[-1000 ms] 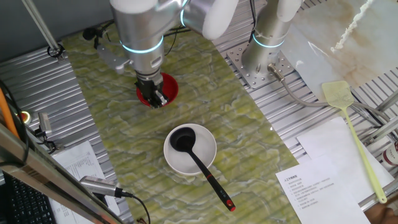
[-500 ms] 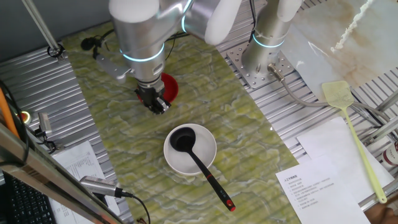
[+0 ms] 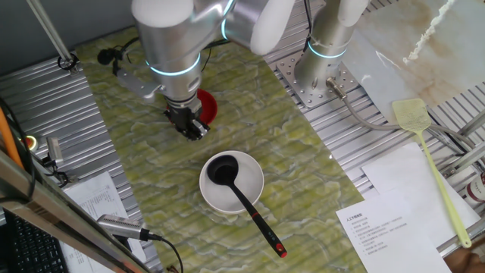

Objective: Scoop water with a large spoon from one bowl to another

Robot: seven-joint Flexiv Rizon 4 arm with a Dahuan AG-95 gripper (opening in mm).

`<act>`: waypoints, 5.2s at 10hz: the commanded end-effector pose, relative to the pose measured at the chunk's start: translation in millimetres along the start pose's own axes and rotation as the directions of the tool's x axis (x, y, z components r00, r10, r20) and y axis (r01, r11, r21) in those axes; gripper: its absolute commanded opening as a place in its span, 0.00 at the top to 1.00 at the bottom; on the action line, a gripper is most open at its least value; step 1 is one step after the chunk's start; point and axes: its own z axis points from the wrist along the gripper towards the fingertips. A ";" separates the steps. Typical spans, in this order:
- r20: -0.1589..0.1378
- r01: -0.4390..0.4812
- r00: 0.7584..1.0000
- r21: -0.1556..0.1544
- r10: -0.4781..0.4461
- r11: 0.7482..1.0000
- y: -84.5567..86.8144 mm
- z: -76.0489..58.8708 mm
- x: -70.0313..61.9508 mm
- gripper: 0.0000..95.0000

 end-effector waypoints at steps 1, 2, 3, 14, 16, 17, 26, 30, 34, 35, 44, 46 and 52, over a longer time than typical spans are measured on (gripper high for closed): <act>-0.004 0.012 1.000 0.000 -0.012 1.000 2.2 -0.4 -5.7 1.00; -0.007 0.013 1.000 -0.001 -0.013 1.000 3.1 -0.9 -6.9 1.00; -0.014 0.038 0.999 -0.005 -0.038 0.999 5.1 -1.7 -8.9 1.00; -0.014 0.071 0.997 0.015 -0.070 0.997 4.4 -0.7 -8.1 1.00; -0.011 0.073 0.997 0.017 -0.073 0.997 4.3 -0.6 -8.0 1.00; -0.012 0.072 0.997 0.017 -0.072 0.997 4.3 -0.6 -8.0 1.00; -0.010 0.272 0.962 0.054 -0.271 0.961 4.3 -0.5 -7.9 1.00; -0.003 0.345 0.939 0.052 -0.345 0.937 39.5 7.2 -12.3 1.00; -0.009 0.481 0.877 0.064 -0.481 0.875 66.1 6.9 -16.9 1.00; -0.008 0.487 0.873 0.064 -0.488 0.871 70.9 6.8 -17.3 1.00; -0.018 0.774 0.633 0.046 -0.774 0.631 82.8 2.0 -22.9 0.80; -0.029 0.778 0.628 0.057 -0.778 0.626 86.5 3.7 -23.8 0.80; 0.004 0.852 0.522 0.029 -0.853 0.522 136.2 12.5 -32.7 0.80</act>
